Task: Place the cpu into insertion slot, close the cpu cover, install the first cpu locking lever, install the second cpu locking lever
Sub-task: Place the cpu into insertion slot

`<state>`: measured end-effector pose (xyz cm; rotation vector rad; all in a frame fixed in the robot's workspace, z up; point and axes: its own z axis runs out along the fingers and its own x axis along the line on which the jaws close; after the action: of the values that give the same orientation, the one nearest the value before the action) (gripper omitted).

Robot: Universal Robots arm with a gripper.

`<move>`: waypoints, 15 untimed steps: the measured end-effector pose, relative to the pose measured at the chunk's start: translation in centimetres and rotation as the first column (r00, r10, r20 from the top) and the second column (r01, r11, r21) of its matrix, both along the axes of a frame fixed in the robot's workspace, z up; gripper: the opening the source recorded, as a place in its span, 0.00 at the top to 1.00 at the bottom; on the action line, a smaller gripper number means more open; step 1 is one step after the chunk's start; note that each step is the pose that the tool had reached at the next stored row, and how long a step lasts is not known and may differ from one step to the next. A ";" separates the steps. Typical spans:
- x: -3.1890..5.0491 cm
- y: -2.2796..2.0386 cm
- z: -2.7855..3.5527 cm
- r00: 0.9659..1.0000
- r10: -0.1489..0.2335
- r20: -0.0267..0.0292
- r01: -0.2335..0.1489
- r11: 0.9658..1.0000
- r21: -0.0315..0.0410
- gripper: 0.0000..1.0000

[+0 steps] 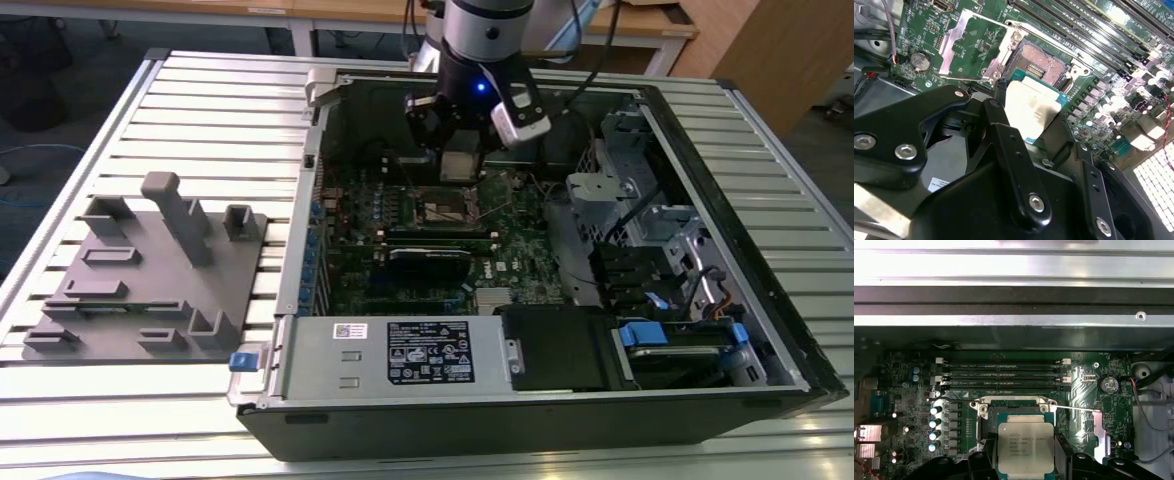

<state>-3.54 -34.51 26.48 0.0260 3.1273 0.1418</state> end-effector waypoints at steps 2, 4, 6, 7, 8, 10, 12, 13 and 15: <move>-0.03 0.00 -0.08 1.000 0.000 0.003 0.000 1.000 -0.001 0.46; -0.07 0.00 -0.16 1.000 0.000 0.006 0.000 1.000 -0.002 0.46; -0.13 0.00 -0.23 1.000 0.000 0.010 0.000 1.000 -0.004 0.46; -0.16 0.00 -0.27 1.000 0.000 0.012 0.000 1.000 -0.006 0.46; -0.20 0.00 -0.31 1.000 0.000 0.014 0.000 1.000 -0.008 0.46; -0.25 0.00 -0.38 1.000 0.000 0.018 0.000 1.000 -0.013 0.46; -0.27 0.00 -0.43 1.000 0.000 0.020 0.000 1.000 -0.017 0.46; -0.29 0.00 -0.47 1.000 0.000 0.021 0.000 1.000 -0.018 0.46; -0.33 0.00 -0.55 1.000 0.000 0.022 0.000 1.000 -0.022 0.46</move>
<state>-3.87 -34.51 25.93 0.0240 3.1060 0.1075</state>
